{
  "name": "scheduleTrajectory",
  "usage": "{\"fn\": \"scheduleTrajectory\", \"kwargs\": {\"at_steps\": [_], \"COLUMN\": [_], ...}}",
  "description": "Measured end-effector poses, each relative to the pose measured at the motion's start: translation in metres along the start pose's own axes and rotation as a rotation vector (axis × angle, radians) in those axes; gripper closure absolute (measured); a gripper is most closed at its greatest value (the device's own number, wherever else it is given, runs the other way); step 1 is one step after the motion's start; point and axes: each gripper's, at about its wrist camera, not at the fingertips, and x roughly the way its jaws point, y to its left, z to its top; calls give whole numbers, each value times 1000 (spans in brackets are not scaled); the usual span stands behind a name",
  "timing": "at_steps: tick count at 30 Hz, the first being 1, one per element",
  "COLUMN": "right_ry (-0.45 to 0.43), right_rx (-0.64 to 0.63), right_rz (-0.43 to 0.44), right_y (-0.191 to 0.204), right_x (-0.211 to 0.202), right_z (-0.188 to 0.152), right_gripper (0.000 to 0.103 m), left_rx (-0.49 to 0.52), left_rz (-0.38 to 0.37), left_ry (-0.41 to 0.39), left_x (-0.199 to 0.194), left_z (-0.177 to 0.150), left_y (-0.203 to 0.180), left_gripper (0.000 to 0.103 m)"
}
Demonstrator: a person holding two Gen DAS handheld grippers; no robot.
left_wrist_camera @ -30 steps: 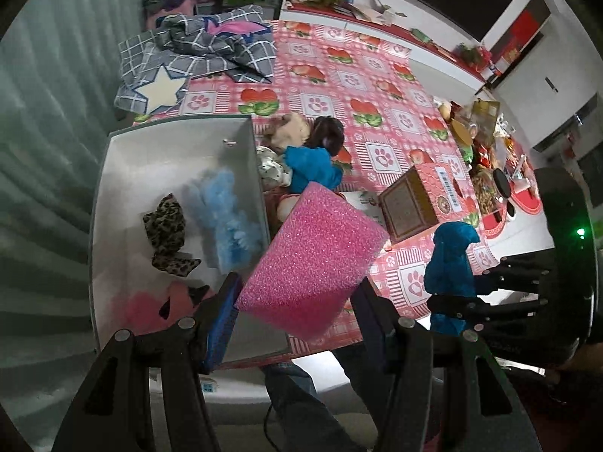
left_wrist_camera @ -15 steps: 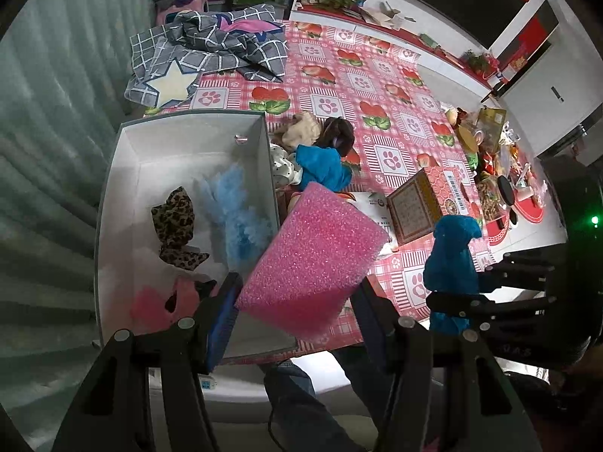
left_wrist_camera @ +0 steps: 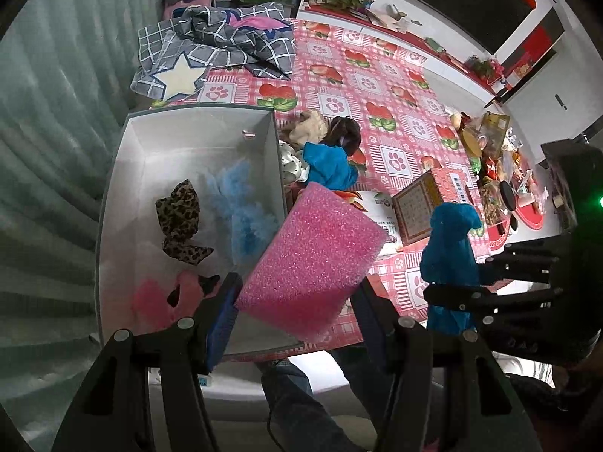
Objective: Organize soft objects
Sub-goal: 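Carry the pink foam block and blue cloth over the white box with both tools, then lower into the box and open the left tool while the right tool releases the blue cloth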
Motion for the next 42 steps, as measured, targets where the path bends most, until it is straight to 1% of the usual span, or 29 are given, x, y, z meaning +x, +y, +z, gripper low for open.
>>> {"fn": "scheduleTrajectory", "kwargs": {"at_steps": [10, 19, 25, 30, 36, 42], "right_ry": [-6, -5, 1, 9, 12, 19], "right_rx": [-60, -92, -109, -85, -75, -75], "right_rz": [14, 55, 73, 105, 102, 103], "right_y": [21, 39, 51, 54, 56, 55], "right_x": [0, 2, 7, 14, 23, 34], "right_z": [23, 49, 72, 92, 115, 131], "right_gripper": [78, 78, 78, 78, 78, 78], "left_rx": [-69, -129, -152, -172, -208, -233], "left_rz": [32, 85, 121, 156, 189, 205], "left_ry": [-8, -21, -31, -34, -29, -12], "left_x": [0, -2, -3, 0, 10, 21], "left_z": [1, 6, 18, 33, 51, 63], "left_y": [15, 43, 61, 74, 88, 96], "left_gripper": [41, 41, 41, 41, 40, 40]}}
